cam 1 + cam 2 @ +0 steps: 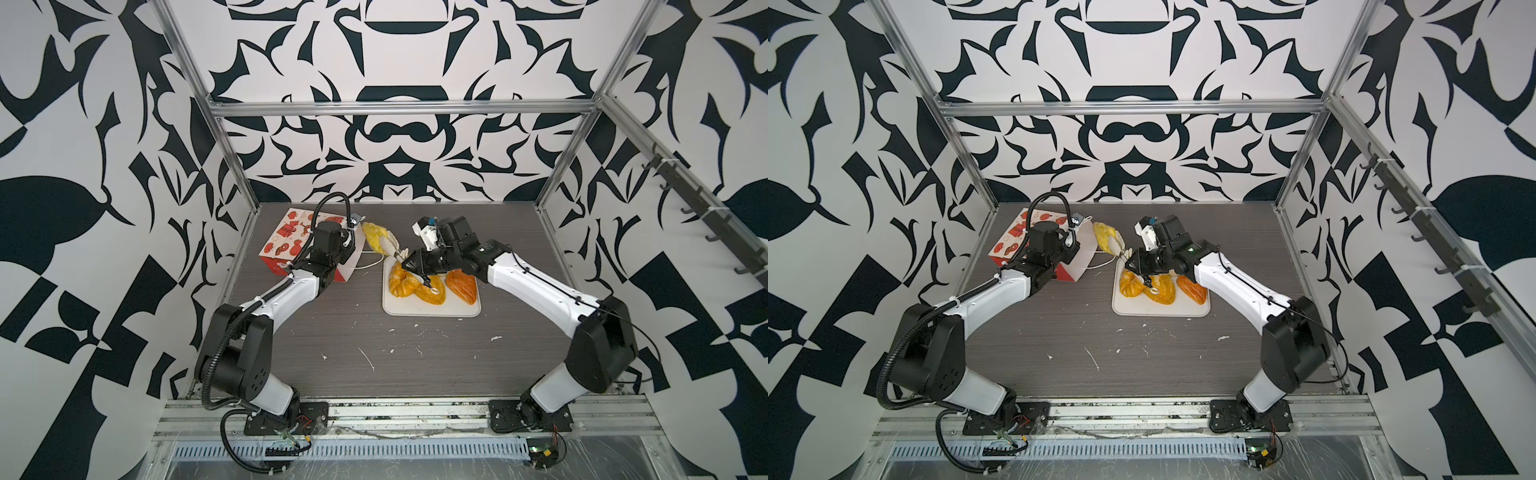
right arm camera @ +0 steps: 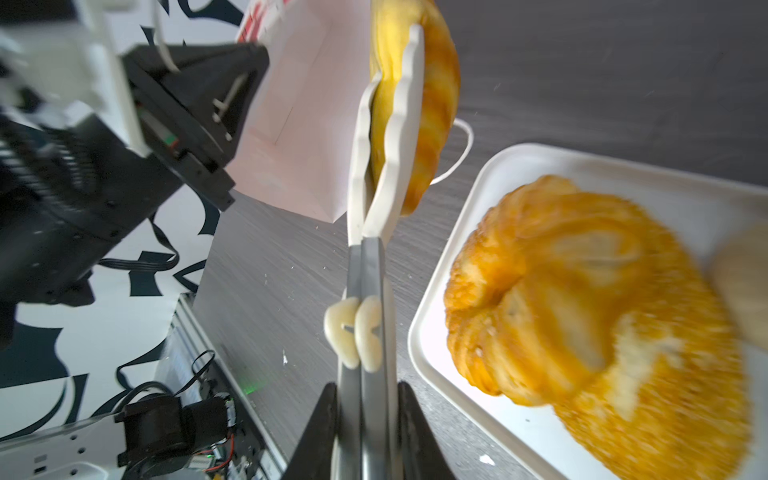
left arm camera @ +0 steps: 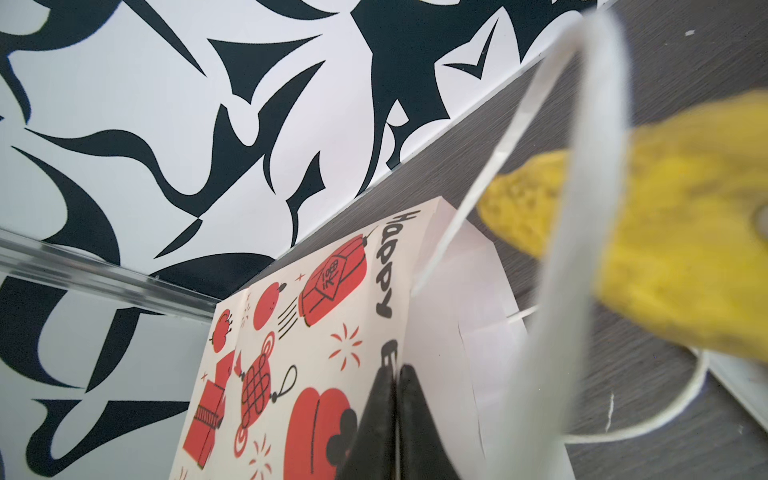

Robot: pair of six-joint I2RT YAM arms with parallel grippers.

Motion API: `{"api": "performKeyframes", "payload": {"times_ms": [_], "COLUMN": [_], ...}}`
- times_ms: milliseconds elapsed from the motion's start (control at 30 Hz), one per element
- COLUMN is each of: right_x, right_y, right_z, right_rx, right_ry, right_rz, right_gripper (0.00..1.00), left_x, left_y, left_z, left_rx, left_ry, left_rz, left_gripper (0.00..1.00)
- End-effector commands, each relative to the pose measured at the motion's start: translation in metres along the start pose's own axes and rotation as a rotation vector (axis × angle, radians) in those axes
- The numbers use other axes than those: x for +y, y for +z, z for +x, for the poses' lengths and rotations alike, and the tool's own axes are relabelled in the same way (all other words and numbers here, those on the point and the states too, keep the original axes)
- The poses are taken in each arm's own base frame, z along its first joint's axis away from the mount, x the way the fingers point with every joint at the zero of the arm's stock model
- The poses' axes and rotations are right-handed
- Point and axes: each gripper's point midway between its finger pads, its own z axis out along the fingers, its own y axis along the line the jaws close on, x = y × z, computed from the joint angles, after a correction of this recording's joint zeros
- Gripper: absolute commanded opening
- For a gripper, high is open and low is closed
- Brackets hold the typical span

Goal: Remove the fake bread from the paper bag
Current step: 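Lift the yellow bread out of the bag with the right tongs, then carry the yellow bread over the tray and lower it beside the orange pastry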

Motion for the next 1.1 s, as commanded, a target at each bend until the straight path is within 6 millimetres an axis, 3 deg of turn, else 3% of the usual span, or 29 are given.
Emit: {"api": "performKeyframes", "payload": {"times_ms": [0,233,433,567,800,1067], "right_x": [0.006,-0.035,-0.064,-0.075,-0.076,-0.075], "right_y": [-0.038,-0.097,-0.131,-0.142,-0.151,-0.149], "right_z": [-0.023,-0.009,0.016,0.031,0.053,0.075], "right_rx": [-0.145,-0.195,-0.169,-0.117,-0.012,0.054], "right_ry": [-0.101,-0.168,-0.179,-0.214,-0.315,-0.32], "right_rz": [0.055,0.369,0.566,0.703,0.918,0.974], "right_gripper": [0.0,0.0,0.0,0.0,0.0,0.0], "left_x": [0.01,0.009,0.01,0.009,0.01,0.009], "left_y": [0.0,-0.001,-0.003,-0.003,-0.004,-0.006], "left_z": [-0.015,-0.015,-0.015,-0.016,-0.015,-0.016], "left_rx": [-0.042,-0.044,-0.048,-0.052,-0.055,-0.067], "left_ry": [-0.031,-0.031,-0.036,-0.04,-0.042,-0.053], "left_rz": [-0.033,-0.028,-0.03,-0.027,-0.03,-0.029], "left_gripper": [0.09,0.08,0.08,0.09,0.09,0.08]}}
